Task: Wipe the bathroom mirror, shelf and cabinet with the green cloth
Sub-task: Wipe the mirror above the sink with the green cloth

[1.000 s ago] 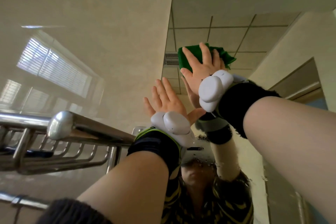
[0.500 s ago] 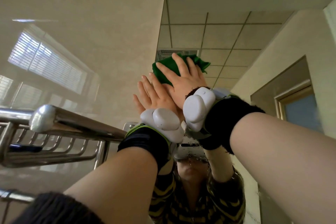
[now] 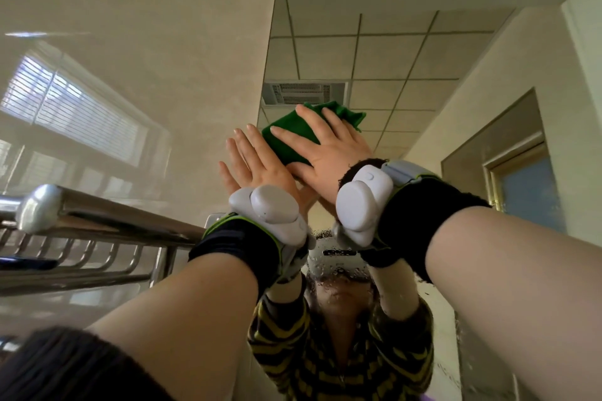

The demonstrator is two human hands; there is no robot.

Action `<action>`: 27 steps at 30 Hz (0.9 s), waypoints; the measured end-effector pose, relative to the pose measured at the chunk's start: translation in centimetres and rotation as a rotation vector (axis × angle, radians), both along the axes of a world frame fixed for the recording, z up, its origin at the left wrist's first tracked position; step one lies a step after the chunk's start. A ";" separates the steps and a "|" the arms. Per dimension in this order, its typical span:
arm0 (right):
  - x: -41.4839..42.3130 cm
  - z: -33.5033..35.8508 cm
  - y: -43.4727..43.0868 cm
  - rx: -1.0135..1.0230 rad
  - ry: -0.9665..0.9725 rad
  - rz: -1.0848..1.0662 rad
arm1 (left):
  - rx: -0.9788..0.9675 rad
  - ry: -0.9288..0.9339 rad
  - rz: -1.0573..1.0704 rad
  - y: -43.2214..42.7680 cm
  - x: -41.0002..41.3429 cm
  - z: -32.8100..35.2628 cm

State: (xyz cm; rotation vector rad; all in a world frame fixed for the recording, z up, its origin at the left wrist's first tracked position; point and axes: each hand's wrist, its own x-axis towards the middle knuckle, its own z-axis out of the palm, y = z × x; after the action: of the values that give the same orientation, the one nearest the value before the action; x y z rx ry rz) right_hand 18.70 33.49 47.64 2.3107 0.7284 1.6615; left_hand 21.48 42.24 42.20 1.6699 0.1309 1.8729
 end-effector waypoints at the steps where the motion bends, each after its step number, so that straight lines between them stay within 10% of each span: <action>1: 0.0 0.1 -0.2 0.000 -0.008 -0.009 | 0.018 0.009 0.011 0.1 0.1 -0.1; 14: 0.3 0.8 -2.1 0.338 -0.132 0.003 | 0.129 0.187 0.002 0.8 -0.7 -0.7; 27: 0.1 -2.0 -4.7 0.165 -0.056 -0.033 | 0.103 0.208 -0.009 -0.3 -2.3 -1.1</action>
State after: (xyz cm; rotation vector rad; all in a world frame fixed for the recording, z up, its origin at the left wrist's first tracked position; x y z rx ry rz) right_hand 18.79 28.79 45.65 2.3593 0.5583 1.8261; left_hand 19.14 41.95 41.15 1.9305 0.1125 1.7211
